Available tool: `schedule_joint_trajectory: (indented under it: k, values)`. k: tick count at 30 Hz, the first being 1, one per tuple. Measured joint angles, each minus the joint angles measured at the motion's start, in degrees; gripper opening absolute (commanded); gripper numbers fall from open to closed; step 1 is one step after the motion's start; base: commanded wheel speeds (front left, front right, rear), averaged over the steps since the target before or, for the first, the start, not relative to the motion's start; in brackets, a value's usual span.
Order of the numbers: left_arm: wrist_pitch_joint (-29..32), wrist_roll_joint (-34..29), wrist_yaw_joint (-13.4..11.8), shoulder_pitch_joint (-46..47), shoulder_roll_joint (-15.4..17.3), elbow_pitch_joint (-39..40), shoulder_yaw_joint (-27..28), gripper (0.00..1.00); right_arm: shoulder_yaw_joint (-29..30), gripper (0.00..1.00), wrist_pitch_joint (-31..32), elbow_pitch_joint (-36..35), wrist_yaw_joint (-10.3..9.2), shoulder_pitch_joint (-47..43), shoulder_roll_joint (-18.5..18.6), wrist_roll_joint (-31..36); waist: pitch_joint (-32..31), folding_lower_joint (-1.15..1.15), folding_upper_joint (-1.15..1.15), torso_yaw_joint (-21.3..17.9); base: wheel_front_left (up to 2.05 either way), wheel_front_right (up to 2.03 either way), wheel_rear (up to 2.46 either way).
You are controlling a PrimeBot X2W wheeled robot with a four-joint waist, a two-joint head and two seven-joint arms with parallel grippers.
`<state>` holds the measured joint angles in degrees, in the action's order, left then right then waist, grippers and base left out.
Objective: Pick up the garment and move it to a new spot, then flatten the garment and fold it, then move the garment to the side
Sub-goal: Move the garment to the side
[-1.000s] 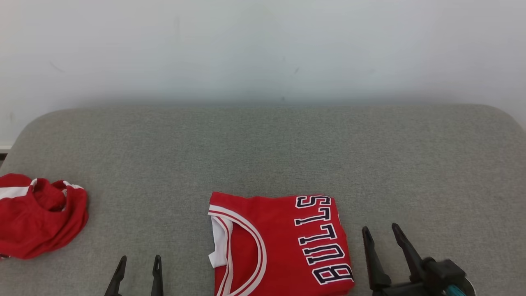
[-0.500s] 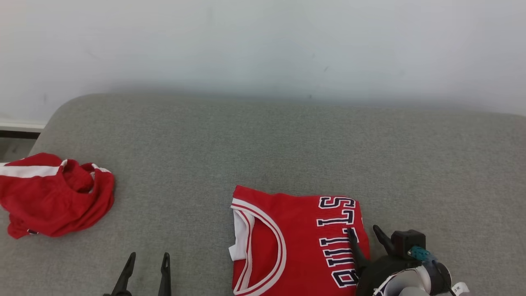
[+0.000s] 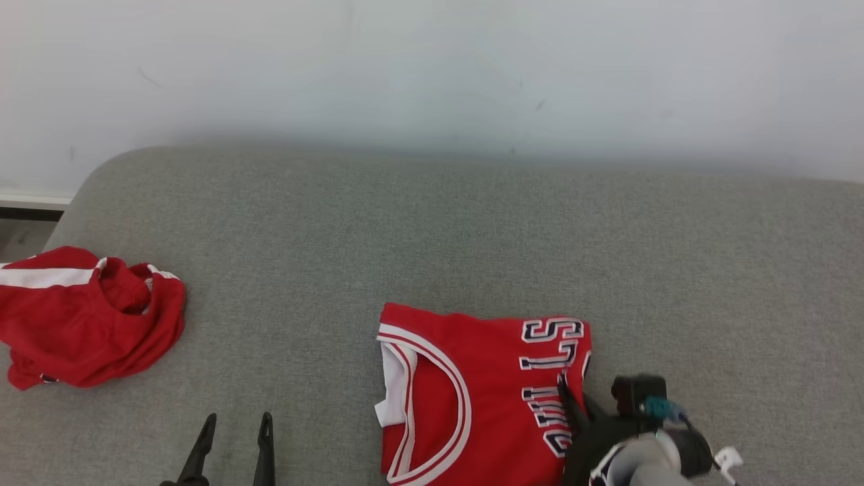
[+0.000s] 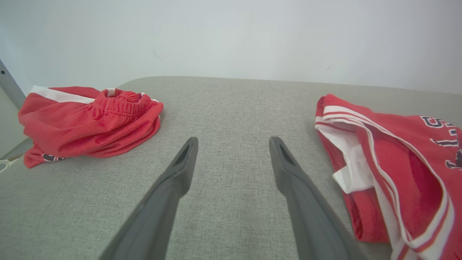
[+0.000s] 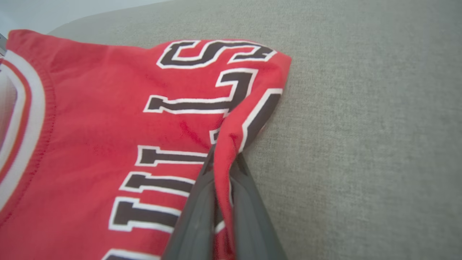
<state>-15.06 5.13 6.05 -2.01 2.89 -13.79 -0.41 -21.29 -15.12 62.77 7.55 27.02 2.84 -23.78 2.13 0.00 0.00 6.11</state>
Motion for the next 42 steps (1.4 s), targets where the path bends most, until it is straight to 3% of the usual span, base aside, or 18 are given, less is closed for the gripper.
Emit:
schedule_joint_trajectory:
  k: [3, 8, 16, 34, 42]
  values:
    - [0.00, 0.12, -0.04, 0.22, 0.01, 0.34, 0.48, 1.00, 0.31, 0.00, 0.13, -0.93, 0.01, 3.29, 1.09, 1.58, 0.60, 0.00, 0.00, -0.45, 0.00, 0.00, 0.00]
    - [0.00, 0.85, -0.01, 2.25, 0.00, 1.02, 0.36, 1.00, 1.89, 0.00, 0.14, -3.55, 0.00, 10.48, 5.94, 4.22, 2.87, 0.00, 0.00, -1.17, 0.00, 0.00, 0.00]
    - [-0.01, 0.38, 0.11, 6.08, -0.03, 1.99, 0.97, 1.00, 0.71, 0.00, 0.15, -0.40, 0.00, 23.38, 14.43, 7.84, 9.11, 0.01, 0.01, -2.67, 0.00, 0.00, 0.00]
    - [-0.01, -2.49, 1.04, 12.24, 1.00, 8.95, 2.98, 1.00, -6.94, 0.00, 0.99, 4.72, 0.00, 38.18, 29.00, 9.82, 19.36, 0.01, 0.01, -7.26, 0.00, 0.00, 0.00]
    - [0.00, -2.96, 1.10, 13.05, 1.25, 10.33, 2.60, 1.00, -8.83, 0.00, 1.59, 6.65, 0.01, 42.05, 33.03, 10.25, 21.93, 0.01, 0.01, -8.37, 0.00, 0.00, 0.00]
